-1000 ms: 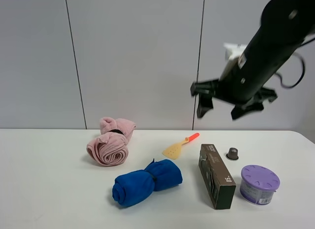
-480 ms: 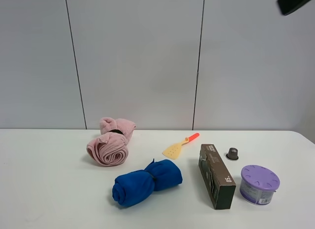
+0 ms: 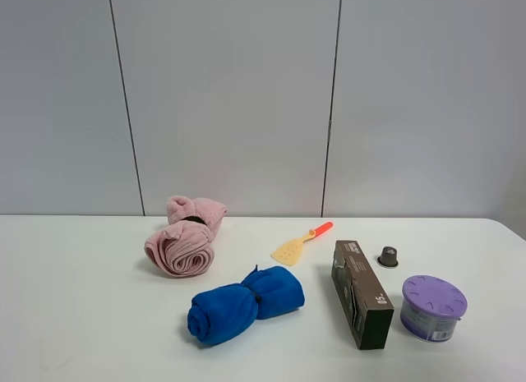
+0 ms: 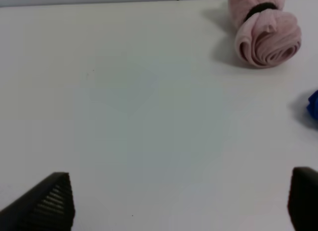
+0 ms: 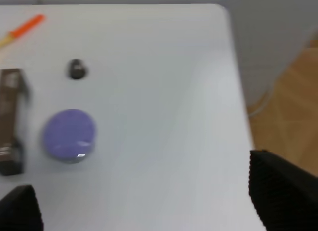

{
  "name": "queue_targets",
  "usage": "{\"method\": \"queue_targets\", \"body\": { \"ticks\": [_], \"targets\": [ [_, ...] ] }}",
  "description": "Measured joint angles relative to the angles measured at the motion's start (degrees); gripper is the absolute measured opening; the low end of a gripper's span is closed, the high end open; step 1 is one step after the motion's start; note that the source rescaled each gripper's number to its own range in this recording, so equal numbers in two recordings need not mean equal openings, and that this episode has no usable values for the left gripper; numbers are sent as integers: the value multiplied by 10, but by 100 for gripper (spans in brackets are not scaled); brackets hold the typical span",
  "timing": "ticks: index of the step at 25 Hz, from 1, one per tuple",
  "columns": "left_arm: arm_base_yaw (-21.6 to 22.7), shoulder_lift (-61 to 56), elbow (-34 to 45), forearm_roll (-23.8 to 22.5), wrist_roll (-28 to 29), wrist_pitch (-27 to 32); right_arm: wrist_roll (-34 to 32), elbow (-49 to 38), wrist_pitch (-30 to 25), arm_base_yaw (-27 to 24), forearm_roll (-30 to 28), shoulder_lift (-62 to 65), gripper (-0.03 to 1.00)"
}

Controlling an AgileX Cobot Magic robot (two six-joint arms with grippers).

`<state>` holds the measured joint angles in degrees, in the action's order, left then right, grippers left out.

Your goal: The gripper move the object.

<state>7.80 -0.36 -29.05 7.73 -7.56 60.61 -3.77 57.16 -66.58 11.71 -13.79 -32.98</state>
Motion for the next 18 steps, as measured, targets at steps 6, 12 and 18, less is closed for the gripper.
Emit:
{"method": "queue_targets", "body": {
  "ticks": [6, 12, 18],
  "targets": [
    [0, 0, 0, 0, 0, 0, 21, -73, 1, -92, 80, 120, 76],
    [0, 0, 0, 0, 0, 0, 21, -154, -20, -114, 146, 228, 76],
    [0, 0, 0, 0, 0, 0, 21, -232, -35, -114, 182, 323, 76]
  ]
}}
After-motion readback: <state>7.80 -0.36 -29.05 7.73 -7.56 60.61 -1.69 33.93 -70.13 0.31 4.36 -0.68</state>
